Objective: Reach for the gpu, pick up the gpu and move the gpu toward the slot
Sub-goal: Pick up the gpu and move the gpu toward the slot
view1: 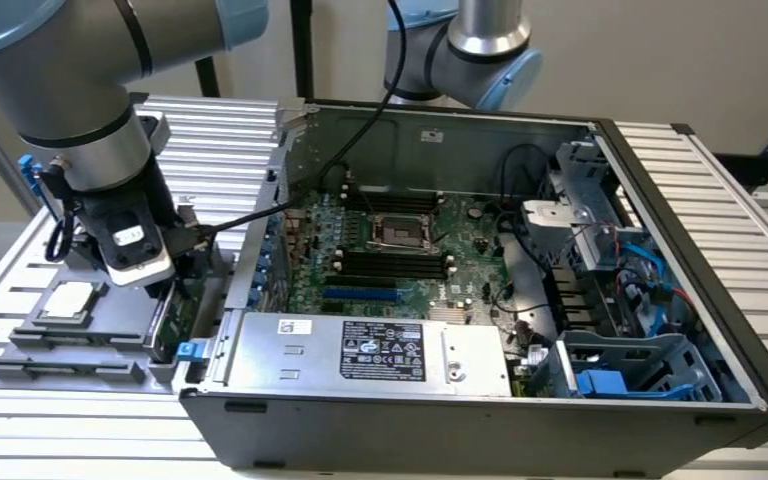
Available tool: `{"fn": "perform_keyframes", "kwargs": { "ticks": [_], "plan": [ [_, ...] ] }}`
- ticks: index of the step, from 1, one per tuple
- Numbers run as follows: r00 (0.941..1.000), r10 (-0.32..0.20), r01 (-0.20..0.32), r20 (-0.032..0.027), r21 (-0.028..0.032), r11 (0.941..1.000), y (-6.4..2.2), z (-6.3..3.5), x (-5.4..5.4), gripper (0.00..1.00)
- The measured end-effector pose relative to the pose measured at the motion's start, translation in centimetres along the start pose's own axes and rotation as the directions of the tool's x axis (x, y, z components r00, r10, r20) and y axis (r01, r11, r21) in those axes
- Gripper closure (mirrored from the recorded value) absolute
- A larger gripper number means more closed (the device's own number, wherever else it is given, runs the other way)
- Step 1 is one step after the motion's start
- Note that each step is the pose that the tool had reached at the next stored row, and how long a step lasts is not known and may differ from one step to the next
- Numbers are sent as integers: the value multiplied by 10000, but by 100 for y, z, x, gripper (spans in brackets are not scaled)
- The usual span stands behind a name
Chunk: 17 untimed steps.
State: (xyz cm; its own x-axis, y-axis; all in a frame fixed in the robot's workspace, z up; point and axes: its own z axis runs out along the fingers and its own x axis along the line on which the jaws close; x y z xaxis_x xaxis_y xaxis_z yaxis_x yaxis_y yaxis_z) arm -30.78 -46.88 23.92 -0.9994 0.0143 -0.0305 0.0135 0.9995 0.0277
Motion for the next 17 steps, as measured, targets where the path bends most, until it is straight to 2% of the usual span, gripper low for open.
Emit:
{"fn": "perform_keyframes", "kwargs": {
  "ticks": [9, 10, 11, 13, 14, 17],
  "plan": [
    [10000, -2, 2, 0, 3, 10000, 33, 4, 0, 58],
    [10000, -2, 2, 0, 6, 10000, 33, 3, 0, 60],
    [10000, -2, 2, 1, 10, 10000, 33, 4, -1, 66],
    [10000, -2, 2, -1, 16, 10000, 33, 4, 0, 66],
    [10000, -2, 2, 0, 18, 10000, 33, 4, 0, 73],
    [10000, -2, 2, 0, 19, 10000, 33, 4, 0, 73]
  ]
}}
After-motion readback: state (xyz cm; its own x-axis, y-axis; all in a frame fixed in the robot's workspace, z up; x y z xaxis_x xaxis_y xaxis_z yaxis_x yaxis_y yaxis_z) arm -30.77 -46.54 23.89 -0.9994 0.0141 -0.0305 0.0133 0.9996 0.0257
